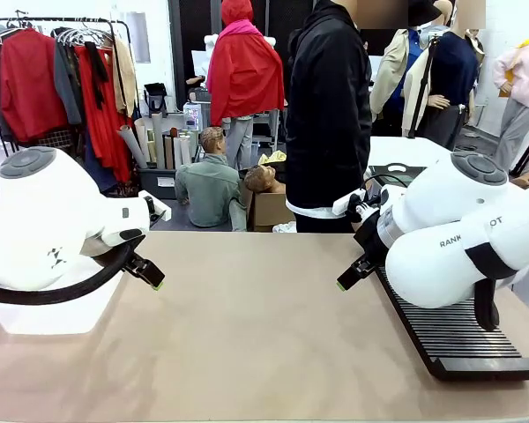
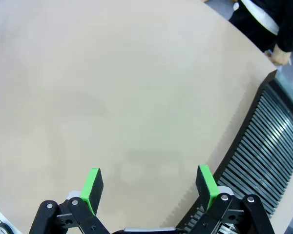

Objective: Sort PCBs into racks and boxes based on the side picked up.
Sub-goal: Pick up the Blank PCB handed by the Human.

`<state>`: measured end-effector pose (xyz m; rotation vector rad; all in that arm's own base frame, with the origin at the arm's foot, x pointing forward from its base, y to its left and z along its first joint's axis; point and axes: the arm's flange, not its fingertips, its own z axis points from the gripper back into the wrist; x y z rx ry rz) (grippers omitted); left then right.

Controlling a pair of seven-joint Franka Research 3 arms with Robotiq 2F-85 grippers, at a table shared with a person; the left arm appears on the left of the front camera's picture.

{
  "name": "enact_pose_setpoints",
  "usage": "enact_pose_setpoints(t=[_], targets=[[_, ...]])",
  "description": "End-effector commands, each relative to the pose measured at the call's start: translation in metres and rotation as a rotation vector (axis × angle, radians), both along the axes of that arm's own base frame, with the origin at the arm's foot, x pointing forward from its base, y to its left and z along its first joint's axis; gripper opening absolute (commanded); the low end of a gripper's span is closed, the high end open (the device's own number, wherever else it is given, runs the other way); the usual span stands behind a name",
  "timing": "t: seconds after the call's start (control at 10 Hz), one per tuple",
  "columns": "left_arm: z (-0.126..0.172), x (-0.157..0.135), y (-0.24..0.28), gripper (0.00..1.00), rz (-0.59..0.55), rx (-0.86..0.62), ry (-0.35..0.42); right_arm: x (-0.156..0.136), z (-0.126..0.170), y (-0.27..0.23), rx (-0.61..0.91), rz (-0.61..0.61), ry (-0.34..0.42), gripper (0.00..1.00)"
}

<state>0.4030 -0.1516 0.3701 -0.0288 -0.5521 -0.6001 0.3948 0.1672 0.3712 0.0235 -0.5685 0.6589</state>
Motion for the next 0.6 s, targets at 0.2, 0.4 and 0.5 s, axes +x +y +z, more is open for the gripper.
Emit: enact_pose_setpoints(t=[0.2, 0.4, 0.5], targets=[[0.019, 0.010, 0.009, 1.00, 0.029, -0.041, 0.010, 0.010, 0.018, -0.017, 0.041, -0.037, -0.024, 1.00], [0.040, 0.028, 0.024, 1.00, 0.038, -0.073, 0.036, 0.023, 0.032, -0.035, 0.089, -0.052, -0.008, 1.00], [0.051, 0.040, 0.033, 1.00, 0.026, -0.104, 0.066, 0.032, 0.041, -0.046, 0.111, -0.050, 0.006, 1.00]])
